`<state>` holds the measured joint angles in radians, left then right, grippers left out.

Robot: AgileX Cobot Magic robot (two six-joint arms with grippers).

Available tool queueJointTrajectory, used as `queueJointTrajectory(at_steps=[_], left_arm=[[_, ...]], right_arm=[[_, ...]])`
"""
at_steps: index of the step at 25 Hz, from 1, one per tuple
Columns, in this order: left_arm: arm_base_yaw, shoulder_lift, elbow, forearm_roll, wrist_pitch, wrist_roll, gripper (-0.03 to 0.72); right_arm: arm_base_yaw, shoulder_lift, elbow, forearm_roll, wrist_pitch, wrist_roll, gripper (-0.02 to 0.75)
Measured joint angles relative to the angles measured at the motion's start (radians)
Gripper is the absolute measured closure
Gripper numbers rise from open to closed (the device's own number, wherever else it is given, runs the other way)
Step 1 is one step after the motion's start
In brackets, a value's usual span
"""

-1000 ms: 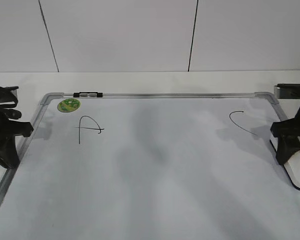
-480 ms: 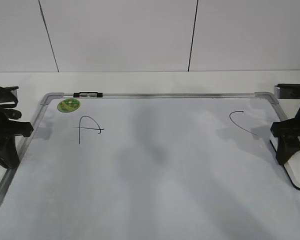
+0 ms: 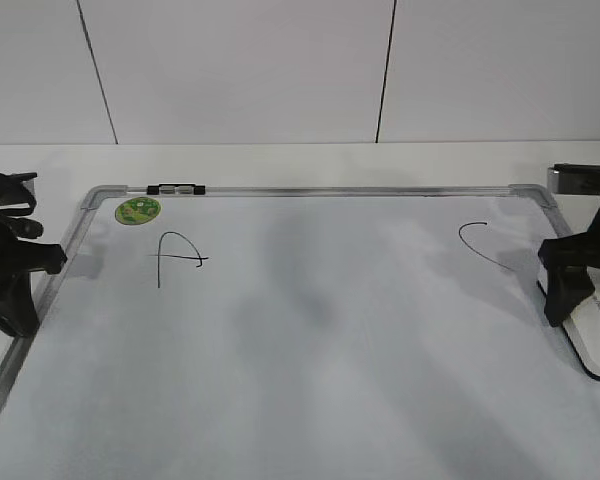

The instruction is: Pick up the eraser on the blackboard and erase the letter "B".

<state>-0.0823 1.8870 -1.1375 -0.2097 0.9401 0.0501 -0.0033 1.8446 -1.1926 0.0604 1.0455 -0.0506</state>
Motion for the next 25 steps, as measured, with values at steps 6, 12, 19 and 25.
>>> queueJointTrajectory(at_steps=[6, 12, 19, 25], left_arm=[[0.000, 0.000, 0.000, 0.000, 0.000, 0.000, 0.669], [0.000, 0.000, 0.000, 0.000, 0.000, 0.000, 0.669], [0.000, 0.000, 0.000, 0.000, -0.004, 0.002, 0.645], [0.000, 0.000, 0.000, -0.004, -0.004, 0.011, 0.487]], right_arm=[[0.000, 0.000, -0.113, -0.019, 0.122, 0.000, 0.071], [0.000, 0.000, -0.229, -0.030, 0.159, 0.023, 0.075], [0.000, -0.014, -0.241, -0.012, 0.169, 0.034, 0.114], [0.000, -0.049, -0.241, 0.028, 0.172, 0.036, 0.147]])
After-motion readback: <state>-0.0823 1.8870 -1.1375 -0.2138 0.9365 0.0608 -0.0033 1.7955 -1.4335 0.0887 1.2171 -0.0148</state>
